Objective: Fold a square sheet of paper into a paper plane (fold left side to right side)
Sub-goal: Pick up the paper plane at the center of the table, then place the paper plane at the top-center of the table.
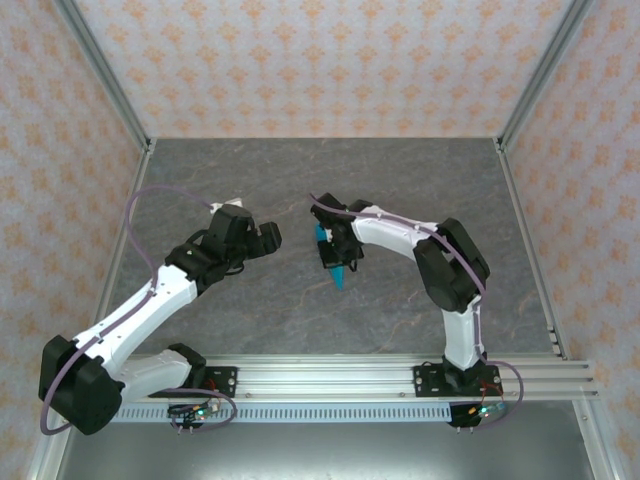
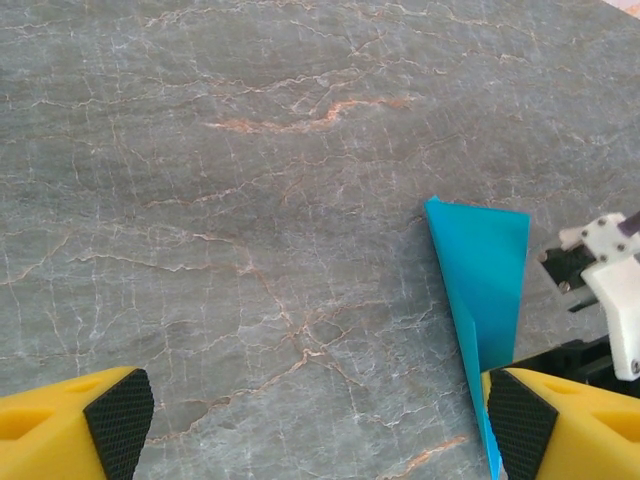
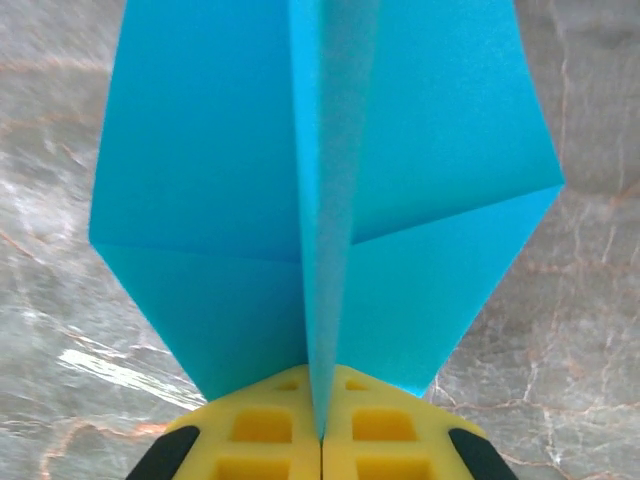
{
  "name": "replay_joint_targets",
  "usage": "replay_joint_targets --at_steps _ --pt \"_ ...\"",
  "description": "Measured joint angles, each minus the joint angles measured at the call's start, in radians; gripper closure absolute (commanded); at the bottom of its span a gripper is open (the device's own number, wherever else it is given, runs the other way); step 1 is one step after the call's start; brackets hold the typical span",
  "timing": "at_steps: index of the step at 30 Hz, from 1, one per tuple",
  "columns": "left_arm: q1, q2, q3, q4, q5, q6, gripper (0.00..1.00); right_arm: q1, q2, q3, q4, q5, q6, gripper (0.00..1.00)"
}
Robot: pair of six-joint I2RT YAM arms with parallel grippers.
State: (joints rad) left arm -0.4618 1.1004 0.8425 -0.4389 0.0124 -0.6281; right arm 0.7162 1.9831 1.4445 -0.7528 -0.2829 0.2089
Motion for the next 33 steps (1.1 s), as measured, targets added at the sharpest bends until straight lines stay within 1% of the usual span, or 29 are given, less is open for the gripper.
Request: replay_joint_targets --at_steps 5,6,7,8,12,16,19,25,33 --pt "0.000 -0.028 0.000 -0.003 -0.008 0.000 0.09 -0.042 0.042 0.181 -0.069 0.022 0.001 0.93" --pt "0.000 -0.033 0.000 -0.007 -0.011 0.000 0.08 -0.057 0.060 0.229 -0.082 0.025 0.004 0.93" --pt "0.000 -0.038 0.000 -0.010 -0.014 0.001 0.01 -0.073 0.082 0.278 -0.097 0.027 0.008 0.93" --pt "0.000 -0.041 0.000 -0.014 -0.017 0.002 0.00 -0.085 0.101 0.316 -0.109 0.029 0.009 0.94" --pt "0.000 -0.060 0.000 -0.034 -0.022 0.003 0.00 -0.134 0.207 0.491 -0.186 0.049 0.017 0.93" --pt "0.000 -0.092 0.000 -0.045 -0.022 0.004 0.00 -0.150 0.311 0.626 -0.263 0.077 0.018 0.93" --pt "0.000 -0.104 0.000 -0.045 -0.022 0.004 0.00 -0.150 0.354 0.662 -0.297 0.084 0.018 0.93" --pt "0.000 -0.105 0.000 -0.048 -0.021 0.004 0.00 -0.150 0.409 0.679 -0.333 0.087 0.018 0.93" --pt "0.000 -0.105 0.000 -0.051 -0.021 0.002 0.00 -0.150 0.435 0.689 -0.335 0.086 0.018 0.92"
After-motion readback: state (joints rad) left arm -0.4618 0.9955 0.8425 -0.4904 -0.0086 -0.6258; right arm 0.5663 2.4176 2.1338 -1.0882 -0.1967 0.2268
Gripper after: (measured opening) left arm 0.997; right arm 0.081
